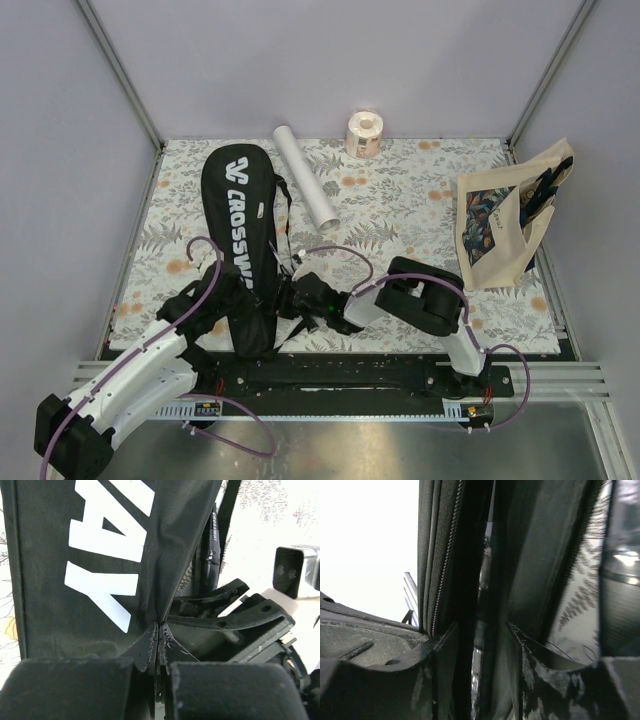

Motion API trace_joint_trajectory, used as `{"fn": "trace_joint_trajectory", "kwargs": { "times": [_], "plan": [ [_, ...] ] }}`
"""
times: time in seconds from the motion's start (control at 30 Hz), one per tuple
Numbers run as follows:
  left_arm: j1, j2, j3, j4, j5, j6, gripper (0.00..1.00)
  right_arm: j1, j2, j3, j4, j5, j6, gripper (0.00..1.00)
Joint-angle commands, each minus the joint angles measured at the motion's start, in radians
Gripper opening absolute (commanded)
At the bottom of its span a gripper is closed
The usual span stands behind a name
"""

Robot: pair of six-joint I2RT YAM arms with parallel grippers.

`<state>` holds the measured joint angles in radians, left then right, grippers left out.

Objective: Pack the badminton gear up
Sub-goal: Adjust the racket in the racket bag.

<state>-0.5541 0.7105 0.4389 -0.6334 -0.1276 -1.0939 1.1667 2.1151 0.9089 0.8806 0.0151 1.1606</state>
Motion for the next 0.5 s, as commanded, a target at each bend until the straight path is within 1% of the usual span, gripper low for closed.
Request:
{"fn": "trace_joint_trajectory", "kwargs": {
  "times": [0.0, 0.17, 0.23, 0.47],
  "plan": [
    [-0.003, -0.002, 0.001, 0.011, 0.033, 0.003, 0.00, -0.039, -0.191, -0.028, -0.159, -0.110, -0.111, 0.54],
    [-0.001, -0.011, -0.019, 0.018, 0.032, 0.000, 0.00, -0.105, -0.263, -0.056, -0.250, -0.253, -0.170, 0.57],
    [-0.001, -0.009, -0.023, 0.021, 0.033, -0.001, 0.00, -0.124, -0.288, -0.068, -0.279, -0.285, -0.185, 0.57],
    [-0.001, 0.006, -0.020, 0.041, 0.048, 0.002, 0.00, -0.134, -0.431, -0.081, -0.523, -0.173, -0.334, 0.59]
  ]
}}
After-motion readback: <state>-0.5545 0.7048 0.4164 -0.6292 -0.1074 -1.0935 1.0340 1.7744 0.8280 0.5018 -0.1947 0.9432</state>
